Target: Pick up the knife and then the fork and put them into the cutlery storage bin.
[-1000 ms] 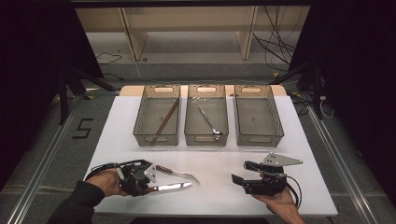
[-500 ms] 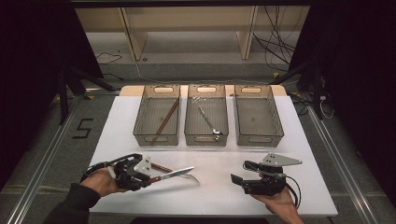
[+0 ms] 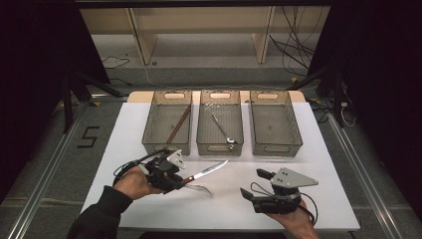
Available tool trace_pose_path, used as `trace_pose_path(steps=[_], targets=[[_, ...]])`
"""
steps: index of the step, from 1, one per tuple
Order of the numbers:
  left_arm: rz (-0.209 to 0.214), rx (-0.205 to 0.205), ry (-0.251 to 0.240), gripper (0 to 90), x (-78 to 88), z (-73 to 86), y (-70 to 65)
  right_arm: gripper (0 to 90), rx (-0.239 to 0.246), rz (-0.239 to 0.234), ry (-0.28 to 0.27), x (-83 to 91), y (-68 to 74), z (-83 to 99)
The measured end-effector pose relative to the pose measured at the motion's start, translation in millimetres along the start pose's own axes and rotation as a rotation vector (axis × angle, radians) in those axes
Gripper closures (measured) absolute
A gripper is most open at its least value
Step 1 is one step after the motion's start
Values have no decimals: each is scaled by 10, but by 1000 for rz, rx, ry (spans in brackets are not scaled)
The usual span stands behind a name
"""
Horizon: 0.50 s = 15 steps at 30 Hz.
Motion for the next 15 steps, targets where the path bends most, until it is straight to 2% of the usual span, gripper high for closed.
trace_pose_path(steps=[4, 9, 12, 15], targets=[[26, -15, 11, 759, -50, -133, -20, 211, 102, 20, -1, -30, 135, -61], [40, -11, 14, 759, -83, -256, -59, 211, 262, 62, 43, -148, 286, -97], [47, -19, 19, 759, -89, -320, -63, 211, 382, 89, 79, -246, 386, -116], [60, -17, 23, 759, -101, -378, -75, 217, 497, 135, 111, -361, 481, -129]])
Point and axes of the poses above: each handheld gripper's, and its own axes: x roughly backward along the jaws, z roughly out of its underside, y roughly to its left, the point moved 1 cm from there along -x, roughly forward along the jaws, and after that the axes turned 9 degrees about -z, right-handed, at the moved point
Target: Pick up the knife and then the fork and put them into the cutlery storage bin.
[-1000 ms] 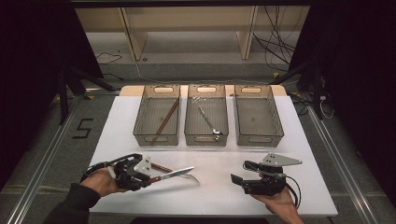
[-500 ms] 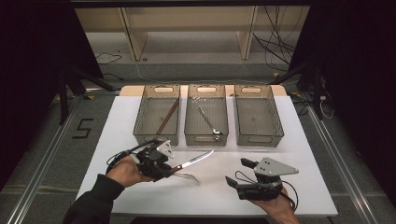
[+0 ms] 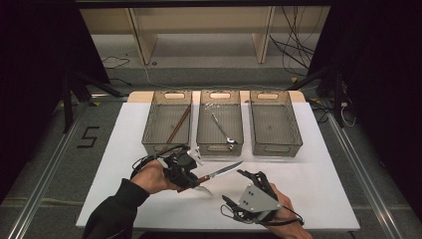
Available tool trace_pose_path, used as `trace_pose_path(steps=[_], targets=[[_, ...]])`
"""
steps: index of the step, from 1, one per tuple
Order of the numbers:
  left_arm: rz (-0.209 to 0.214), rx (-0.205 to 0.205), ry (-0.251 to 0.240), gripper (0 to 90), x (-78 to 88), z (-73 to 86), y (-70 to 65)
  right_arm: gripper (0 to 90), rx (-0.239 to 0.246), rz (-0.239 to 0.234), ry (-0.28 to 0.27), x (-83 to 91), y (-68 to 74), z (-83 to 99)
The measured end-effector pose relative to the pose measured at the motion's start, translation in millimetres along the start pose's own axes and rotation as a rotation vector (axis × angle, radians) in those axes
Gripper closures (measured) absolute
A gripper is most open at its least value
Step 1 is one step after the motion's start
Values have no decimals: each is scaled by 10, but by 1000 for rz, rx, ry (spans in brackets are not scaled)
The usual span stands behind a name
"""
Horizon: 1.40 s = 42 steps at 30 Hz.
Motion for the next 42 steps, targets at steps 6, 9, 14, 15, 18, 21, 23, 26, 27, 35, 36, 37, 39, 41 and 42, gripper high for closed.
trace_pose_path(steps=[6, 9, 14, 15, 18, 21, 23, 26, 27, 35, 36, 37, 39, 41, 42], targets=[[17, -22, 20, 759, -41, -74, -43, 266, 283, 96, 117, -246, 199, -77], [28, -27, 28, 759, -41, -89, -69, 314, 399, 110, 170, -355, 293, -87], [36, -40, 42, 759, -30, -104, -94, 400, 536, 138, 201, -476, 371, -113], [37, -39, 41, 759, -31, -106, -99, 415, 550, 146, 211, -492, 382, -115], [41, -41, 52, 759, -30, -112, -102, 469, 588, 152, 229, -535, 401, -113], [50, -54, 64, 759, -31, -117, -112, 517, 618, 160, 243, -569, 426, -102], [55, -60, 70, 759, -34, -125, -126, 546, 642, 161, 253, -587, 433, -97], [67, -67, 77, 759, -37, -138, -144, 589, 666, 168, 265, -613, 446, -84], [67, -68, 80, 759, -39, -140, -147, 608, 676, 167, 265, -621, 448, -81], [91, -77, 91, 759, -50, -144, -162, 726, 737, 172, 286, -656, 492, -60], [92, -79, 93, 759, -51, -144, -164, 752, 743, 179, 290, -658, 500, -58], [92, -78, 94, 759, -50, -143, -164, 761, 751, 178, 289, -661, 501, -58], [98, -68, 91, 758, -51, -138, -160, 770, 761, 181, 293, -665, 506, -52], [101, -65, 90, 757, -49, -137, -156, 779, 762, 174, 303, -662, 515, -46], [103, -62, 90, 756, -45, -137, -152, 785, 770, 172, 310, -661, 519, -44]])
Point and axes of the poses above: each handheld gripper's, and its own axes: x roughly backward along the jaws, z roughly out of its underside, y roughly to its left, the point moved 1 cm from there along -x, roughly forward along the jaws, and after that the axes turned 9 degrees about -z, right-handed, at the moved point
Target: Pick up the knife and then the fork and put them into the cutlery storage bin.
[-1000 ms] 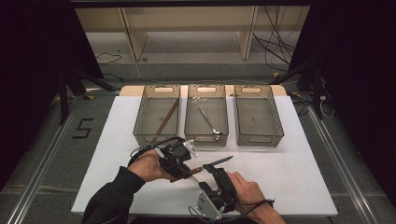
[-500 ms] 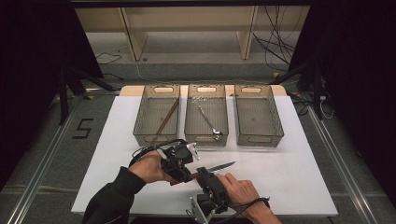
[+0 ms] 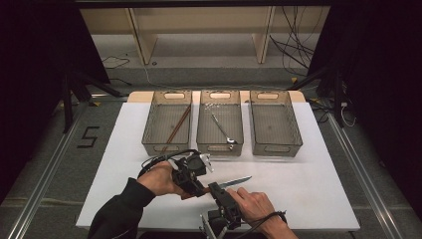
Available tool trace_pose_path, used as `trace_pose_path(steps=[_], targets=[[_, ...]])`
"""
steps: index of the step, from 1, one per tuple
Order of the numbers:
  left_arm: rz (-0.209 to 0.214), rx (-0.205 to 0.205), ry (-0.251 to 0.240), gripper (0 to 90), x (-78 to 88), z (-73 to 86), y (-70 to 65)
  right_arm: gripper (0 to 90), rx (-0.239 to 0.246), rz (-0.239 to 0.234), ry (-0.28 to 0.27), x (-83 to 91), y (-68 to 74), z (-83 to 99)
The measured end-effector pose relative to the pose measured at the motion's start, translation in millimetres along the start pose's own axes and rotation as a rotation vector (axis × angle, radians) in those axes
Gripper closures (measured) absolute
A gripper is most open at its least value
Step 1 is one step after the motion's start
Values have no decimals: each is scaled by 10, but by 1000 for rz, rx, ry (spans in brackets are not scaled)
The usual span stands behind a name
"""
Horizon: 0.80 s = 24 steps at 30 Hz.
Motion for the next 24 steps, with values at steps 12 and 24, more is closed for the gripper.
trace_pose_path(steps=[12, 24], targets=[[-61, 102, -70, 420, 241, 142, 134, 805, -25, -22, 8, 36, -29, 82], [-260, 276, -376, 195, 674, 538, 309, 805, -260, -113, 11, 183, -283, 426]])
Point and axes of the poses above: each handheld gripper's, and its own axes: x roughly backward along the jaws, z roughly out of its underside, y roughly to its left, the point moved 1 cm from there along -x, roughly forward along the jaws, and after that the axes turned 9 degrees about -z, right-handed, at the moved point
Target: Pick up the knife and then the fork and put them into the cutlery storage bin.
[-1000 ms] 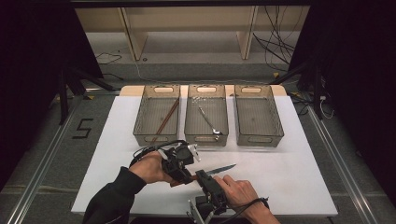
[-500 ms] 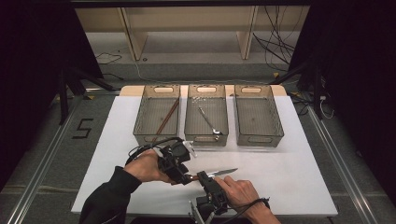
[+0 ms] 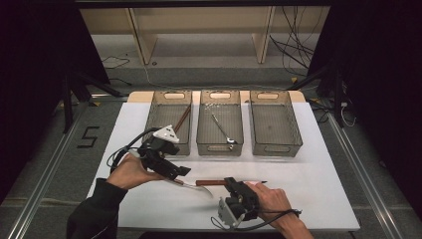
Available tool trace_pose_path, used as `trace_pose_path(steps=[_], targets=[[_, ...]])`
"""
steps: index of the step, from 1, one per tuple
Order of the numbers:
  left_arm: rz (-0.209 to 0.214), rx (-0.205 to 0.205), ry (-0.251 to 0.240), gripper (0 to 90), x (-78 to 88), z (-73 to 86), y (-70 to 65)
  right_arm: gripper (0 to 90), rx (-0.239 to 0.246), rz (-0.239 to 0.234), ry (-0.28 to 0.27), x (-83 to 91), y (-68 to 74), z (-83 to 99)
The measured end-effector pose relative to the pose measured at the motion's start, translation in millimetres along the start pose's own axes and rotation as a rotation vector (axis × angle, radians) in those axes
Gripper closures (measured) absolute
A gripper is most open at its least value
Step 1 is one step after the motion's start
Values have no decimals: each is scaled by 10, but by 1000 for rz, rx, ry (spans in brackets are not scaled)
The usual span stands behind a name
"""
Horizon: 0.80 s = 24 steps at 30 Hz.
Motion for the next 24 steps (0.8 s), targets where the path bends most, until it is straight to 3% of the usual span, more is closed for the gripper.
trace_pose_path(steps=[4, 8, 10, 15, 24], targets=[[-41, 31, -65, 180, 25, 139, 27, 805, -150, -15, -4, 61, -256, 170], [-61, 51, -92, 167, 3, 273, 40, 805, -343, -68, -6, 138, -562, 359], [-70, 54, -99, 160, -20, 338, 38, 805, -468, -94, -39, 166, -731, 455], [-97, 83, -151, 156, -63, 485, 38, 805, -782, -212, -121, 223, -1193, 747], [-143, 129, -227, 157, -165, 778, -1, 805, -1160, -320, -226, 144, -1831, 1240]])
Point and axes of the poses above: each handheld gripper's, and its own axes: x roughly backward along the jaws, z roughly out of its underside, y roughly to its left, the point moved 1 cm from there along -x, roughly forward along the jaws, and after that the axes turned 9 degrees about -z, right-handed, at the moved point
